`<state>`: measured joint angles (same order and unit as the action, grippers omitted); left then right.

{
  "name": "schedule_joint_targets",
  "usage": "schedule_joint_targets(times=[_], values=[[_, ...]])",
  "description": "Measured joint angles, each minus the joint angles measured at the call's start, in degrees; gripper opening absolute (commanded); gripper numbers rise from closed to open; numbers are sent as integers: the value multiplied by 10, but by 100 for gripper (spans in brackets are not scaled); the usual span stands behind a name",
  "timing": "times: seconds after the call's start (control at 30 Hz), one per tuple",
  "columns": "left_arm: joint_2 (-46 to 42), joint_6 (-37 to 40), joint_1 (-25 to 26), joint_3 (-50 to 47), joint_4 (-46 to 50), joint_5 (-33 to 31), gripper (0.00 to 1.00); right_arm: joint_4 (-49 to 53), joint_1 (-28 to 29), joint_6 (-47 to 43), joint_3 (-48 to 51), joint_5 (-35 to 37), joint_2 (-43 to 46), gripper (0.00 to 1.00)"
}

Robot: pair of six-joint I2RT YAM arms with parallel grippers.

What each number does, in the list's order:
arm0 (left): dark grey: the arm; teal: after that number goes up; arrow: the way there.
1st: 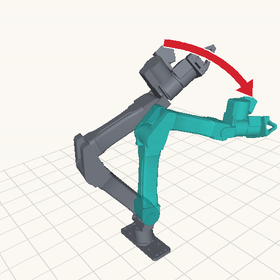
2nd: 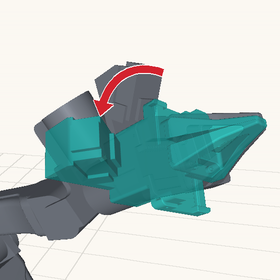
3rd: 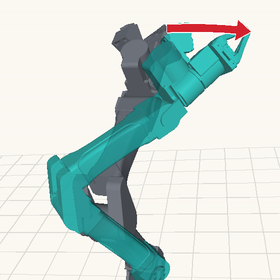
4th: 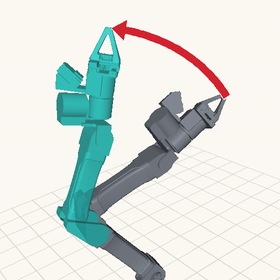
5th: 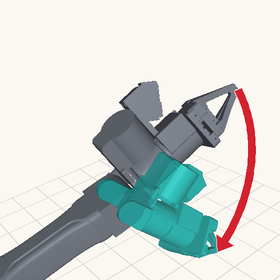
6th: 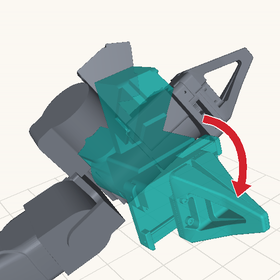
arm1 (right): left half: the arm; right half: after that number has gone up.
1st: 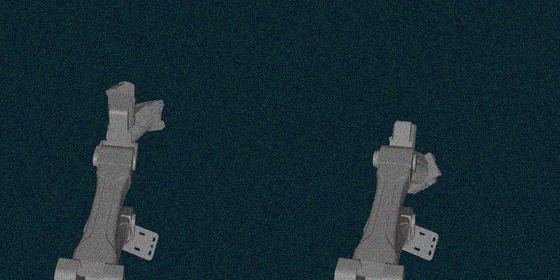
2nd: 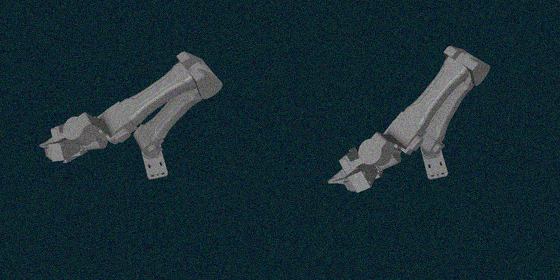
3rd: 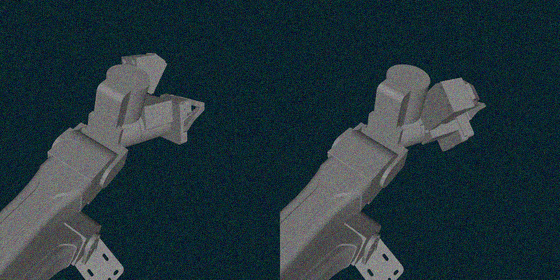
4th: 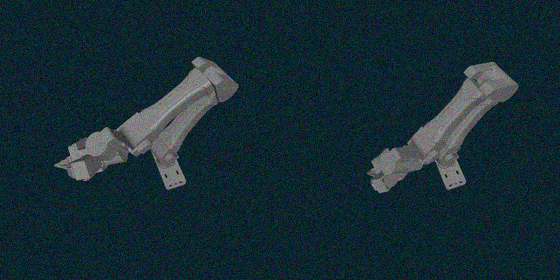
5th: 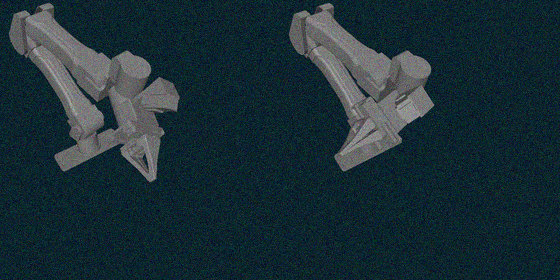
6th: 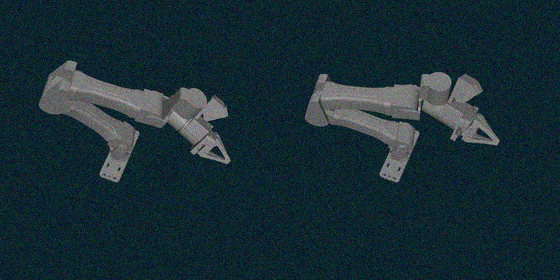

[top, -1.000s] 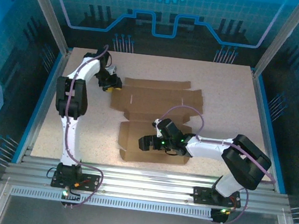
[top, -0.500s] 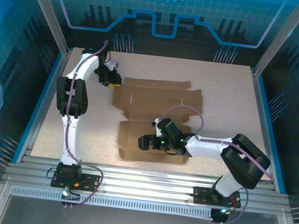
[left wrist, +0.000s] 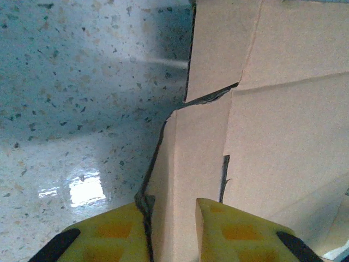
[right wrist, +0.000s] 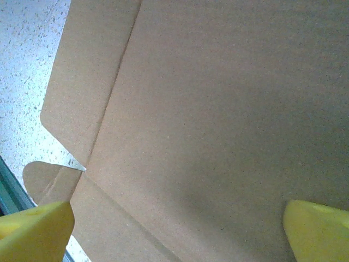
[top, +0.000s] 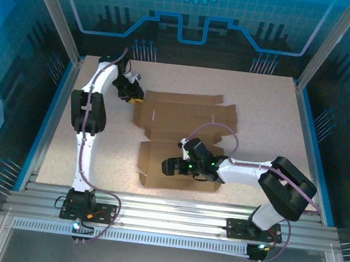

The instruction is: Fold the paper box

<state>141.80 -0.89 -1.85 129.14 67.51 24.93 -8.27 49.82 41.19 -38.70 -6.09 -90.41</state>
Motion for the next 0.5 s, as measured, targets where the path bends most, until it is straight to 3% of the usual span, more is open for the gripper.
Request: schedule_joint_targets(times=[0.4, 0.5], values=[[18, 9, 0, 12, 31, -1, 12, -8, 0, 0, -3, 0, -7, 100], [18, 9, 0, 16, 31, 0, 3, -9, 0, 0, -5, 0, -9, 100]])
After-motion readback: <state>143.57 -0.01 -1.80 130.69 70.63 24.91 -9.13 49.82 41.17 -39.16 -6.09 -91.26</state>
